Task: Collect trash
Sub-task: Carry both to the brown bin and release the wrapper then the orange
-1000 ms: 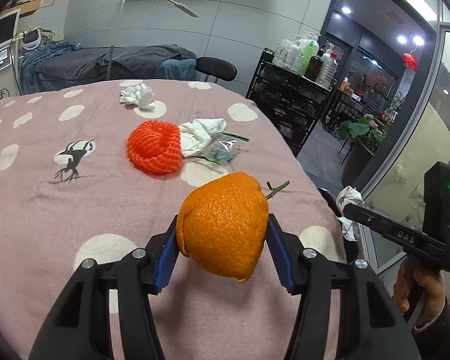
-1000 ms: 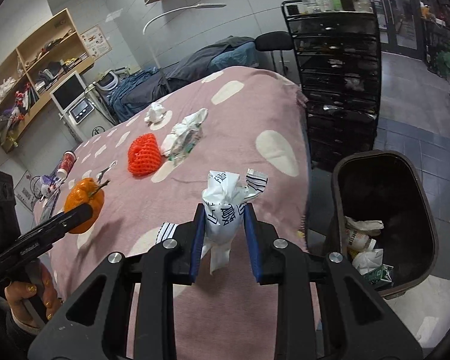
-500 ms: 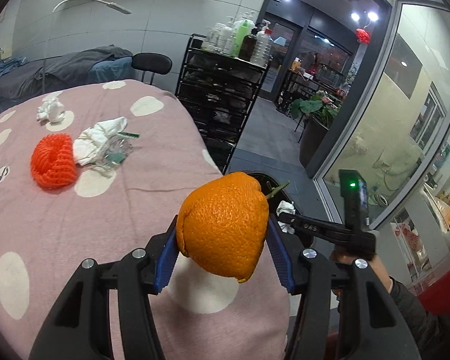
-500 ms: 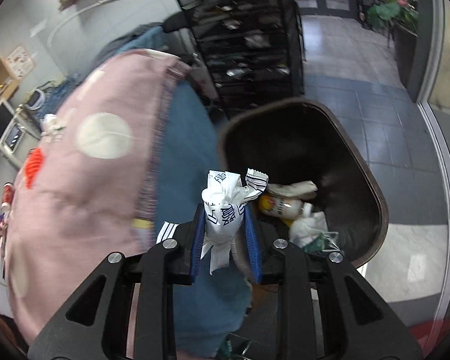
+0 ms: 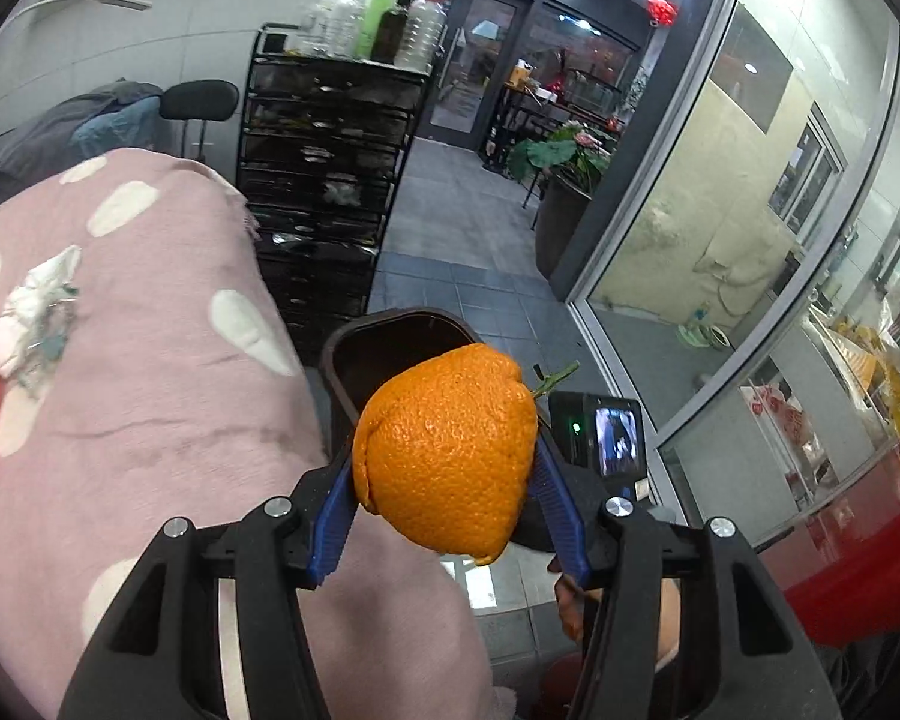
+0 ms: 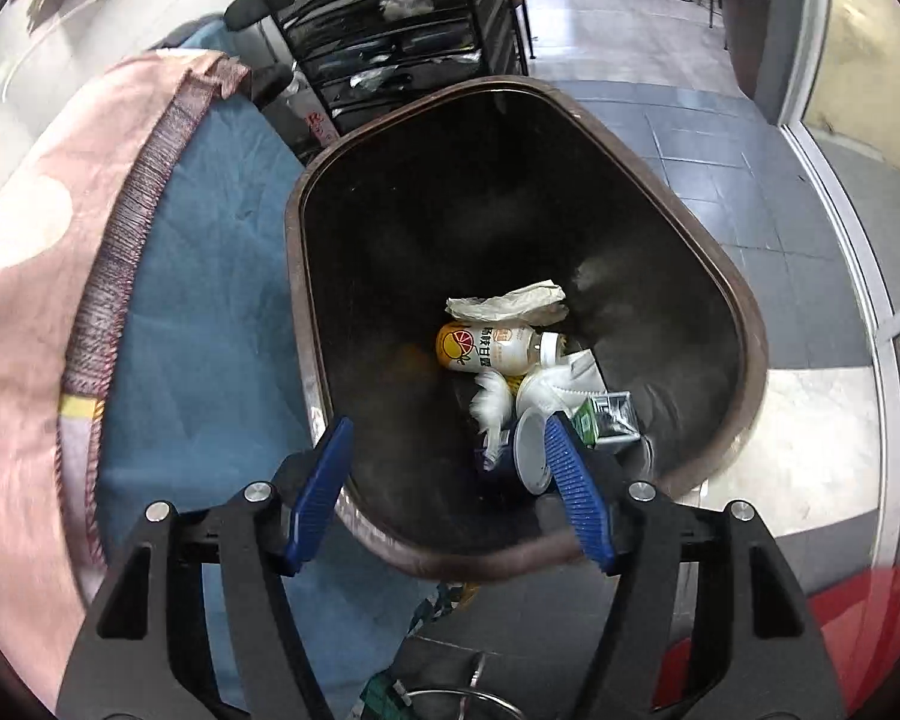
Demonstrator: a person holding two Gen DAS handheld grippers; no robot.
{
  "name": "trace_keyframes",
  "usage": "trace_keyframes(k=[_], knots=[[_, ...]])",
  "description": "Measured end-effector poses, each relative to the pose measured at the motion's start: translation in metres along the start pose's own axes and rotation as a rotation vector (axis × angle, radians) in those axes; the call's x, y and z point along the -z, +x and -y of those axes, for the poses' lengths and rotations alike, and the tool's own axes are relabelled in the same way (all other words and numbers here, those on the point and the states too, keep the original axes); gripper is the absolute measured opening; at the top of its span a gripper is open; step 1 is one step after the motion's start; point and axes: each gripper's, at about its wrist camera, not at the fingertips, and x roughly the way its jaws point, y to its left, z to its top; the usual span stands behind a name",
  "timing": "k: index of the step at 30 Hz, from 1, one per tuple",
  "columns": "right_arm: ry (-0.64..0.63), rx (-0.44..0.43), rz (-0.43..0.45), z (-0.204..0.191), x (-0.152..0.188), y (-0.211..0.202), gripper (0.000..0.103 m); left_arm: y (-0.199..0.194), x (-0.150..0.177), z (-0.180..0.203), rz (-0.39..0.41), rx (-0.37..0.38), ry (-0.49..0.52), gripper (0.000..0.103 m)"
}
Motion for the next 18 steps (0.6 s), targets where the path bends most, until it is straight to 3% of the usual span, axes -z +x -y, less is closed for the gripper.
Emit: trace_keyframes(k=[2,7,18], knots=[[0.039,-0.014,0.033,0.007,0.007,-0.009,0.073,0.015,-0.004,0.006,-0.028,0.014,0.003,0.054],[0.102,0.003,0.087,0.019,0.013,-0.028,0.074,0.060,-0.013,0.013,-0.111,0.012,-0.009,0.054],[0.105,0.032,0.082,0.023,0.024,-0.036,0.074,0.142,-0.012,0.017,-0.289,-0.061,0.013,0.054]])
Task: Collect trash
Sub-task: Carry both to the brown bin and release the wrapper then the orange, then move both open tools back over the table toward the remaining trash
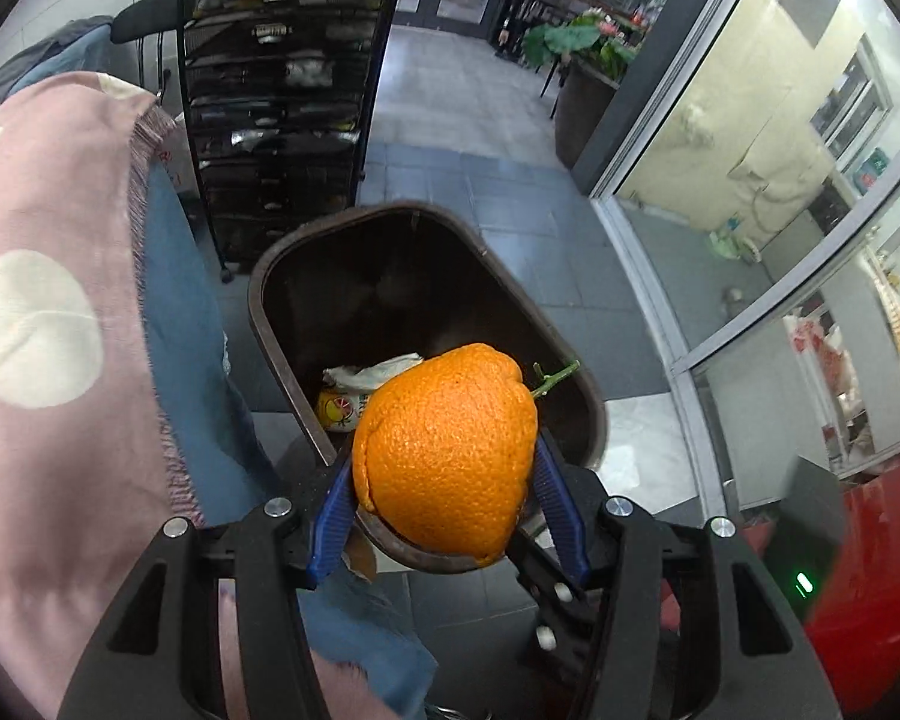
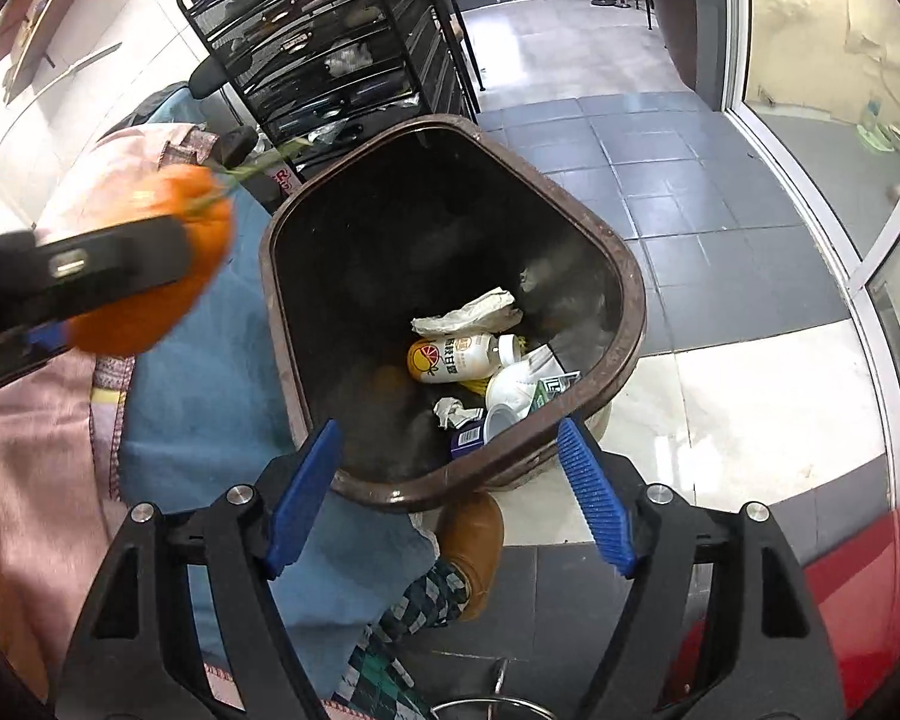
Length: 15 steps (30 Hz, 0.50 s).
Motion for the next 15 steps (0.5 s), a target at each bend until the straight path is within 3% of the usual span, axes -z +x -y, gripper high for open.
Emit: trace_keyframes(k=[7,11,15], knots=[[-0.006,0.020,-0.010,0.002,0.008,0.000,0.074,0.020,-0.005,0.004,-0.041,-0.048,0.035,0.057],[-0.001,0.023,-0.004,0.005,0.008,-0.002,0.074,0.013,-0.003,0.009,-0.009,-0.035,0.052,0.086],[-0.005,0.029,0.011,0.004,0.006,-0.007,0.074,-0.008,-0.002,0.006,0.043,0.012,0.021,0.090]])
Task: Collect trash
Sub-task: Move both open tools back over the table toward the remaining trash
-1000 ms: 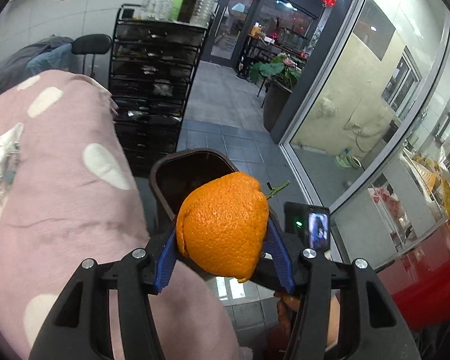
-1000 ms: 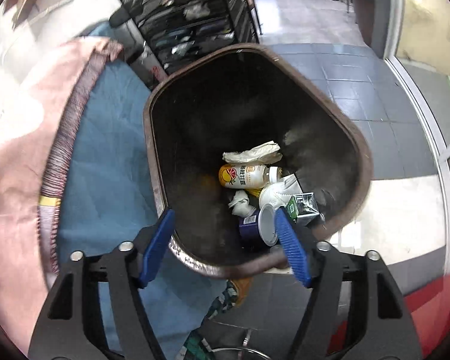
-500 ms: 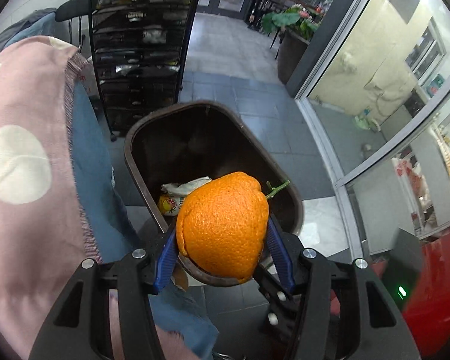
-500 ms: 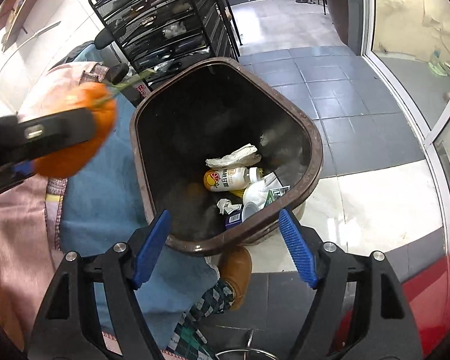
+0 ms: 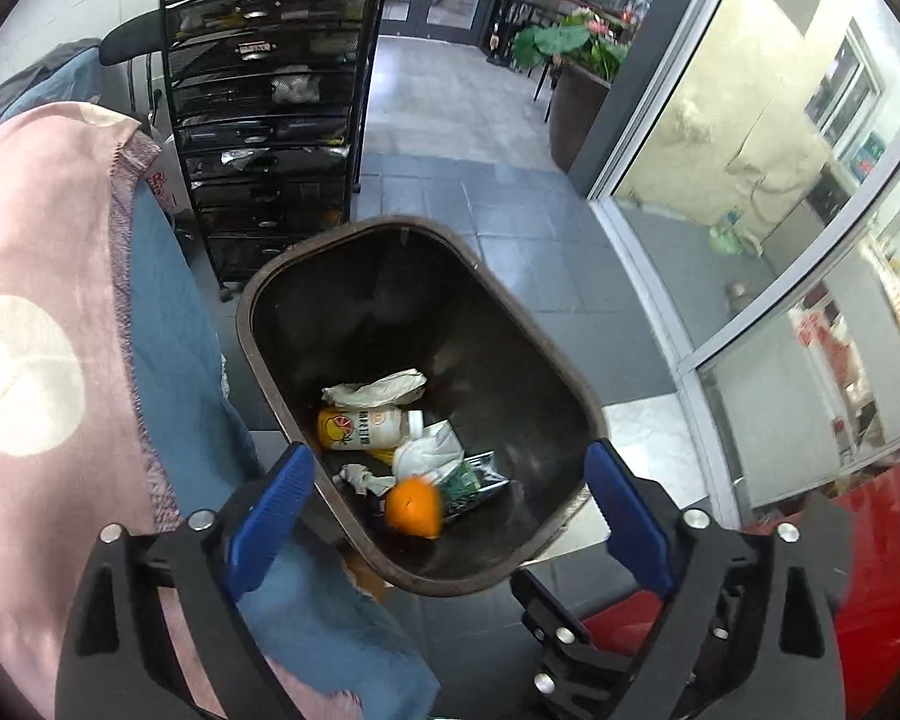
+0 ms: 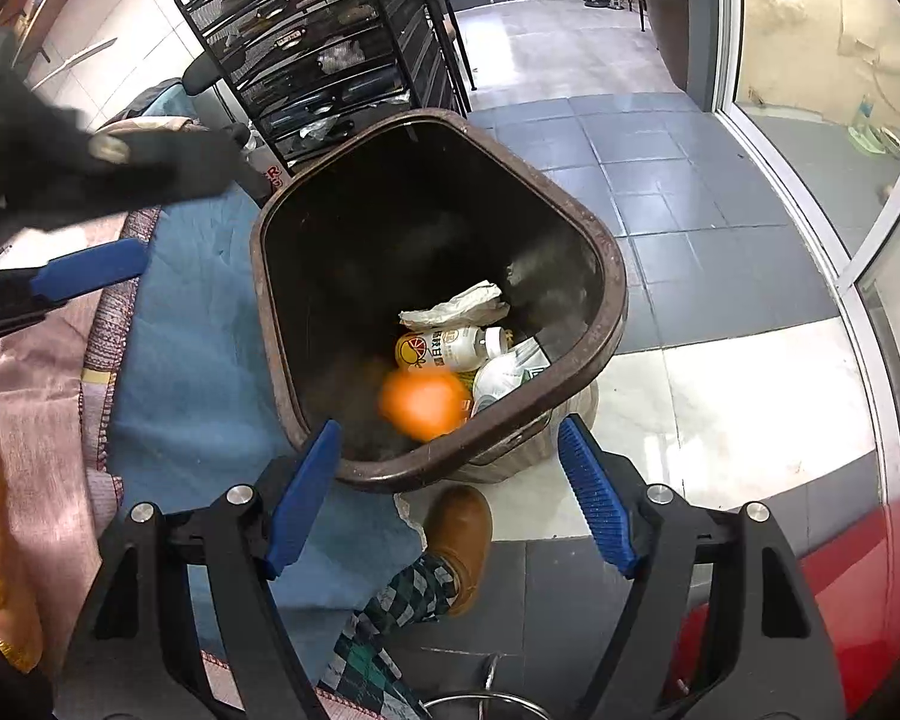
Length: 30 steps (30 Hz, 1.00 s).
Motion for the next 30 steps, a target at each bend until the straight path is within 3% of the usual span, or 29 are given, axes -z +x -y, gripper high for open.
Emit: trace_keyframes(k=[6,13,18,23,30], knots=[[-0.021,-0.011,0.029,-0.004,-0.008,-0.009,0.076,-0.049,0.008,0.001,0.115,0.038,-0.005,0.093],[-0.093,-0.066,0.094,-0.027,-0.021,-0.031,0.081,-0.110,0.039,-0.018,0.251,0.032,-0.052,0.097],[-0.178,-0.149,0.118,-0.063,-0.029,-0.047,0.082,-0.143,0.061,-0.042,0.291,-0.031,-0.075,0.097],[-0.313,-0.244,0.116,-0.114,-0.037,-0.063,0.084,-0.170,0.083,-0.087,0.310,-0.110,-0.158,0.097],[-0.487,-0.367,0.056,-0.186,-0.043,-0.074,0.084,-0.210,0.097,-0.155,0.338,-0.250,-0.264,0.097]])
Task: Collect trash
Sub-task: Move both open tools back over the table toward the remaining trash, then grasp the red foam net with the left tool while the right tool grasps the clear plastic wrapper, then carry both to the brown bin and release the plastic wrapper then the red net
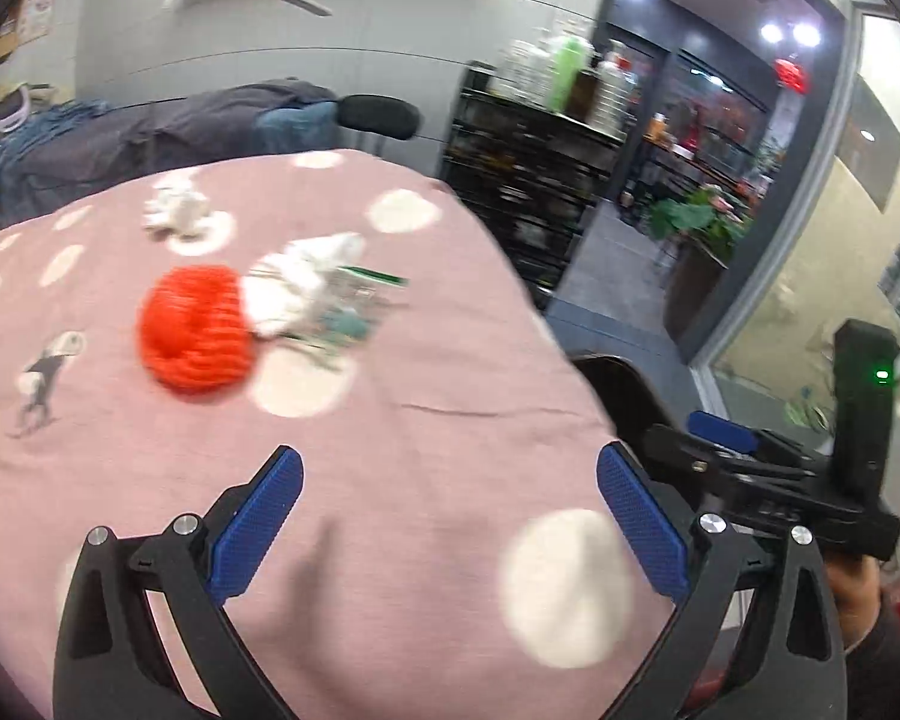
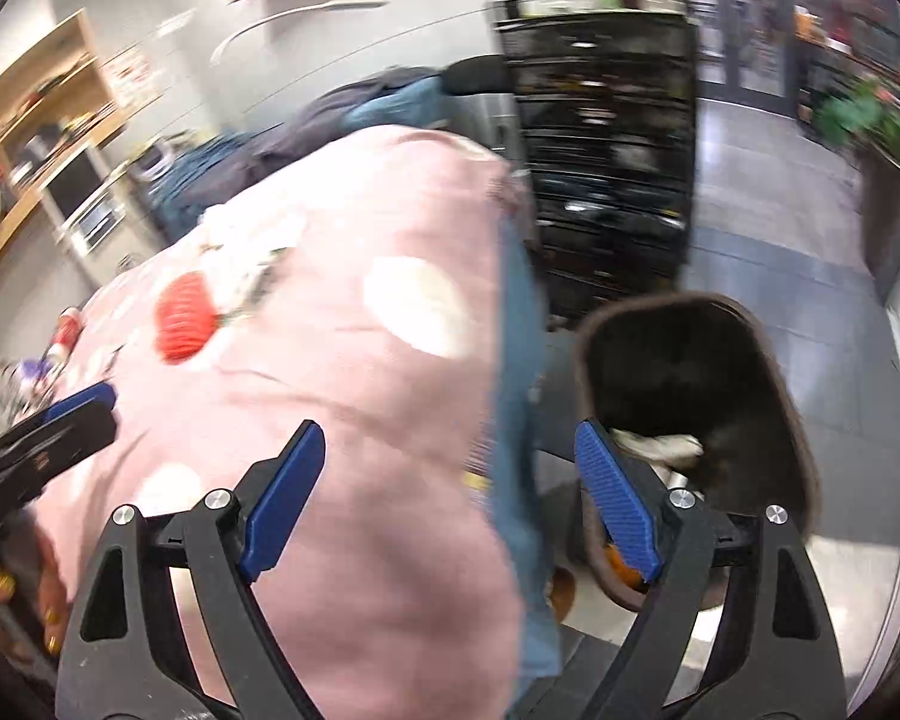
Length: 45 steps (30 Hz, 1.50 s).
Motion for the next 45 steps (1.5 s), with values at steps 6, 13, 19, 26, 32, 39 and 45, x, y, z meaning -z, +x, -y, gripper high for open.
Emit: trace_keyframes(k=[6,13,19,26,32,39,45], knots=[[-0.115,-0.075,-0.051,-0.044,-0.028,0.020,0.084,0.003,-0.014,-0.057,0.000,-0.122,-0.052,0.097],[-0.185,-0.146,-0.131,-0.083,-0.058,0.051,0.084,0.045,-0.036,-0.120,-0.089,-0.229,-0.096,0.097],[-0.163,-0.185,-0.224,-0.100,-0.076,0.087,0.084,0.081,-0.054,-0.138,-0.189,-0.211,-0.123,0.097],[-0.149,-0.193,-0.297,-0.115,-0.100,0.123,0.083,0.076,-0.055,-0.145,-0.170,-0.212,-0.147,0.052],[-0.083,-0.192,-0.379,-0.121,-0.110,0.159,0.064,0.063,-0.048,-0.151,-0.142,-0.161,-0.216,0.034],[-0.093,-0.165,-0.359,-0.128,-0.109,0.164,0.036,0.024,-0.031,-0.144,-0.069,-0.133,-0.245,0.034],[-0.053,-0.228,-0.292,-0.118,-0.098,0.135,0.017,-0.001,-0.014,-0.128,-0.009,-0.109,-0.254,0.034]])
